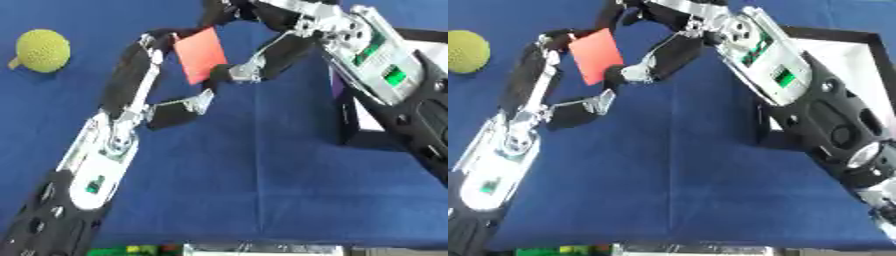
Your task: Pick up the objects with one hand, pass them to the other hand, and then place them into the box on the other side of the table.
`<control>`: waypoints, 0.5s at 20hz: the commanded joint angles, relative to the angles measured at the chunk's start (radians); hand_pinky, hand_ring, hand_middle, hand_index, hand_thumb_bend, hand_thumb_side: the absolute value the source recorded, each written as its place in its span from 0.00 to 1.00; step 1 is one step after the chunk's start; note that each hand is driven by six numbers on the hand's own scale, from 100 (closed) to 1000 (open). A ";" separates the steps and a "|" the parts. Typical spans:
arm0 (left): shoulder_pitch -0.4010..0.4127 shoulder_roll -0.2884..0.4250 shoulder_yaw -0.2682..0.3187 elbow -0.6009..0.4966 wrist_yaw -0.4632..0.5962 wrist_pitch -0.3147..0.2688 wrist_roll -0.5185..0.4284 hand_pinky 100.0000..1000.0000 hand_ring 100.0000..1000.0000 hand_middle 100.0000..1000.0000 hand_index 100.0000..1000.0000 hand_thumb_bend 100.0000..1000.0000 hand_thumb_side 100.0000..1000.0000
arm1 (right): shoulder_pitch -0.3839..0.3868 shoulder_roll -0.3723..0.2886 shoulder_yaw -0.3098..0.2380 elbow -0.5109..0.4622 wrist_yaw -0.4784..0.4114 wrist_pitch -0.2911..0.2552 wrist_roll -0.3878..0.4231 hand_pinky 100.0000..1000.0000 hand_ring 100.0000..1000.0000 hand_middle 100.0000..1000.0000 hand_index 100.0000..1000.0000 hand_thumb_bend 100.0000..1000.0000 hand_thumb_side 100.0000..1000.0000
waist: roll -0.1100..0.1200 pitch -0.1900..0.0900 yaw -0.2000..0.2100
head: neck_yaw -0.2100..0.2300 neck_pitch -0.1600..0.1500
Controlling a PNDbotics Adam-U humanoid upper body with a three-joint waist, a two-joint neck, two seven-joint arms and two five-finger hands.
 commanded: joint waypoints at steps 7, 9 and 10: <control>-0.019 0.006 0.004 -0.017 0.046 -0.054 -0.001 0.73 0.45 0.30 0.56 0.00 0.22 | -0.001 -0.019 0.007 -0.015 0.010 -0.032 0.030 0.91 1.00 0.71 0.81 0.27 0.00 | 0.000 -0.016 0.001 | 0.000 -0.001; -0.019 0.007 0.004 -0.016 0.053 -0.059 -0.004 0.73 0.45 0.29 0.55 0.00 0.21 | 0.000 -0.021 0.007 -0.017 0.014 -0.044 0.039 0.91 1.00 0.73 0.83 0.28 0.00 | 0.000 -0.016 0.000 | 0.000 -0.001; -0.019 0.006 0.003 -0.017 0.057 -0.061 -0.004 0.73 0.45 0.29 0.55 0.00 0.21 | 0.000 -0.021 0.007 -0.017 0.016 -0.049 0.043 0.92 1.00 0.74 0.84 0.29 0.00 | 0.000 -0.016 0.000 | 0.000 -0.001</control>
